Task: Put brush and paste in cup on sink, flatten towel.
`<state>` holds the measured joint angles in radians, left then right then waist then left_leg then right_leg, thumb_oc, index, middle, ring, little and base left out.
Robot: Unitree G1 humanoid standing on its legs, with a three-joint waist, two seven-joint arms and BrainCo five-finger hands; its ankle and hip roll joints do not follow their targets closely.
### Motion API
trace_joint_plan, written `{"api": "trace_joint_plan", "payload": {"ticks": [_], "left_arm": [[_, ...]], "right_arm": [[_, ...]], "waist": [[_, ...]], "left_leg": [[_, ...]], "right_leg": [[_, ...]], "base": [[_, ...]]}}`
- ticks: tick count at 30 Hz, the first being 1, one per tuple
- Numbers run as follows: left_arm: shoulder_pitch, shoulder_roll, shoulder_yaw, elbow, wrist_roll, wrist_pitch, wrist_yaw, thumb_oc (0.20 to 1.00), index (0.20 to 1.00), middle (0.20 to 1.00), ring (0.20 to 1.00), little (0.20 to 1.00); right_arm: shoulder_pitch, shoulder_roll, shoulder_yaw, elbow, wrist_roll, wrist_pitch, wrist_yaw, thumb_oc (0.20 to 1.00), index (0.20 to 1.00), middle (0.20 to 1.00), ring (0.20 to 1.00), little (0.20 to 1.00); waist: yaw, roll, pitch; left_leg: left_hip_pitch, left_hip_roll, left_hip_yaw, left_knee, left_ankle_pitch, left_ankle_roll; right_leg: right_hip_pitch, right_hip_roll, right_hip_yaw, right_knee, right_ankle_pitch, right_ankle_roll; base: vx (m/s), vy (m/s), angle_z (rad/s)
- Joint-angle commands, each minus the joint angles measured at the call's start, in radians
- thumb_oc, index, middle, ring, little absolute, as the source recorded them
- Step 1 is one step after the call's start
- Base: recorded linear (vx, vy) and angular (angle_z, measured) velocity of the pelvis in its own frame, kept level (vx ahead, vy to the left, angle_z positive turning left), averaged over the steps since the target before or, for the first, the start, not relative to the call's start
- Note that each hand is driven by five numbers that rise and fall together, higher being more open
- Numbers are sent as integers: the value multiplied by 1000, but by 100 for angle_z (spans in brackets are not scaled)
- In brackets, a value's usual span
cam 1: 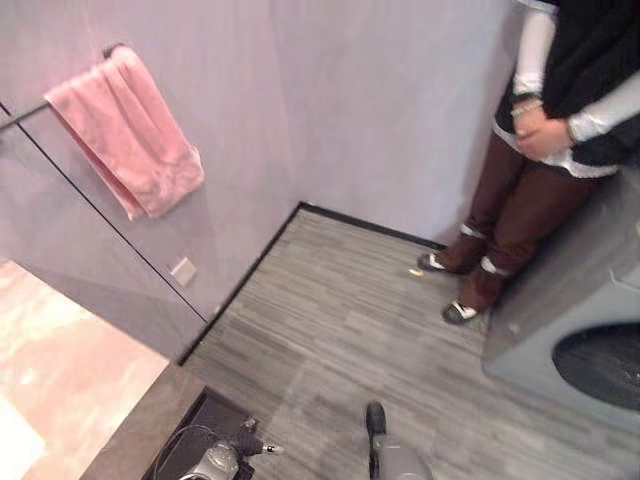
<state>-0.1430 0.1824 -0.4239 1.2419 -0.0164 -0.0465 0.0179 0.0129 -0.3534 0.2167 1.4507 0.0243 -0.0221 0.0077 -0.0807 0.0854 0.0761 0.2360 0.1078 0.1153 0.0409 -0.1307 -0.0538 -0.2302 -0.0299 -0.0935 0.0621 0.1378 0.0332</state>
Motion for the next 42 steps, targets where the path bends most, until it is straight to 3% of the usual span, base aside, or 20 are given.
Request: {"api": "trace_joint_plan", "payload": {"ticks": [1,3,5,7,9,12,13,19,21,25,28,31,32,35,36,37,39,40,41,42], "left_arm": [[-50,10,41,18,-7,-9,11,1000,1000,1000,1000,1000],[-64,11,43,13,-27,-5,16,1000,1000,1000,1000,1000],[-72,14,44,10,-36,-7,22,1000,1000,1000,1000,1000],[-87,21,38,-7,-43,-7,23,1000,1000,1000,1000,1000],[-91,25,29,-31,-49,-14,29,1000,1000,1000,1000,1000],[-87,38,36,-43,-55,-14,35,1000,1000,1000,1000,1000],[-82,45,46,-41,-62,-15,37,1000,1000,1000,1000,1000],[-51,66,93,-14,-67,-9,48,1000,1000,1000,1000,1000],[-36,75,102,-4,-68,-8,45,1000,1000,1000,1000,1000],[-19,87,105,-2,-63,-8,37,1000,1000,1000,1000,1000],[5,111,93,-21,-29,-10,35,1000,1000,1000,1000,1000],[3,120,94,-24,-20,-8,35,1000,1000,1000,1000,1000],[0,135,97,-23,-7,-11,41,1000,1000,1000,1000,1000],[6,148,110,-24,-7,-13,46,1000,1000,1000,1000,1000],[7,150,109,-24,-6,-16,49,1000,1000,1000,1000,1000],[-3,155,106,-15,4,-19,50,1000,1000,1000,1000,1000],[-8,155,106,-8,10,-23,54,1000,1000,1000,1000,1000],[-8,155,106,-8,10,-23,54,1000,1000,1000,1000,1000],[-5,152,105,-4,15,-26,53,1000,1000,1000,1000,1000],[-5,151,104,-4,15,-26,53,1000,1000,1000,1000,1000]], "right_arm": [[20,-42,-1,28,16,1,1,1000,1000,1000,1000,1000],[11,-56,-7,18,40,-3,-5,1000,1000,1000,1000,1000],[6,-74,-9,11,54,-3,3,1000,1000,1000,1000,1000],[7,-87,-10,11,56,-5,-3,1000,1000,1000,1000,1000],[19,-96,-7,11,49,0,-2,1000,1000,1000,1000,1000],[23,-98,2,10,37,-1,-2,1000,1000,1000,1000,1000],[26,-89,11,-2,31,-6,-2,1000,1000,1000,1000,1000],[41,-65,16,-23,24,-10,3,1000,1000,1000,1000,1000],[42,-49,13,-23,27,-9,6,1000,1000,1000,1000,1000],[39,-34,8,-35,25,-11,11,1000,1000,1000,1000,1000],[27,-9,36,-96,24,-18,20,1000,1000,1000,1000,1000],[18,0,50,-117,29,-19,25,1000,1000,1000,1000,1000],[11,29,89,-185,58,-34,40,1000,1000,1000,1000,1000],[27,33,107,-223,57,-38,44,1000,1000,1000,1000,1000],[29,27,115,-258,62,-40,48,1000,1000,1000,1000,1000],[34,19,116,-296,71,-42,52,1000,1000,1000,1000,1000],[43,7,117,-334,71,-41,53,1000,1000,1000,1000,1000],[43,6,117,-335,71,-41,53,1000,1000,1000,1000,1000],[55,-4,115,-379,60,-38,57,1000,1000,1000,1000,1000],[56,-5,115,-380,60,-38,57,1000,1000,1000,1000,1000]], "waist": [[-16,-31,18],[-10,-45,29],[-11,-54,36],[11,-65,46],[21,-78,52],[48,-78,56],[63,-72,60],[78,-68,45],[83,-77,38],[88,-91,28],[94,-99,25],[93,-95,28],[55,-82,40],[53,-75,39],[42,-70,37],[21,-73,49],[-1,-85,63],[-2,-83,66],[-19,-97,70],[-21,-95,72]], "left_leg": [[-118,-36,-14,214,144,-40],[-188,-19,-7,346,199,-56],[-215,-6,15,388,213,-58],[-289,-35,42,348,174,-43],[-391,1,138,281,149,-25],[-444,-13,117,189,152,-15],[-456,8,104,114,210,-32],[-456,50,206,50,271,-43],[-451,6,182,97,197,-2],[-444,-38,181,133,136,39],[-390,-112,173,94,97,91],[-378,-116,164,76,97,98],[-314,-137,101,32,89,107],[-280,-133,100,11,86,102],[-270,-131,79,1,82,97],[-246,-138,48,5,72,90],[-214,-151,22,11,53,82],[-210,-150,20,11,51,82],[-178,-159,-4,-1,39,71],[-174,-158,-7,-1,38,71]], "right_leg": [[16,5,38,40,-52,41],[55,4,24,34,-79,14],[75,3,11,28,-93,1],[119,-8,-1,12,-114,4],[161,-36,-33,3,-141,10],[192,-31,-37,4,-172,15],[218,-24,-34,4,-189,15],[290,-45,-49,10,-234,31],[314,-90,-39,75,-260,53],[294,-135,-13,142,-198,80],[224,-189,22,300,-10,105],[202,-173,36,349,7,105],[120,-37,147,449,-48,91],[78,-57,86,406,-85,80],[43,-40,93,371,-118,72],[-7,-5,157,304,-136,77],[-40,1,216,208,-98,89],[-35,1,213,205,-98,89],[-75,-11,236,98,-31,113],[-69,-11,233,95,-31,112]], "base": [[255,-259,2],[201,-204,15],[194,-185,16],[273,-148,17],[258,-66,36],[310,36,47],[173,40,-12],[300,145,-15],[417,367,18],[230,267,25],[271,451,12],[160,209,36],[323,276,35],[247,144,63],[278,-2,34],[377,-8,32],[292,-24,74],[319,-79,59],[226,-62,43],[434,-123,48]]}}
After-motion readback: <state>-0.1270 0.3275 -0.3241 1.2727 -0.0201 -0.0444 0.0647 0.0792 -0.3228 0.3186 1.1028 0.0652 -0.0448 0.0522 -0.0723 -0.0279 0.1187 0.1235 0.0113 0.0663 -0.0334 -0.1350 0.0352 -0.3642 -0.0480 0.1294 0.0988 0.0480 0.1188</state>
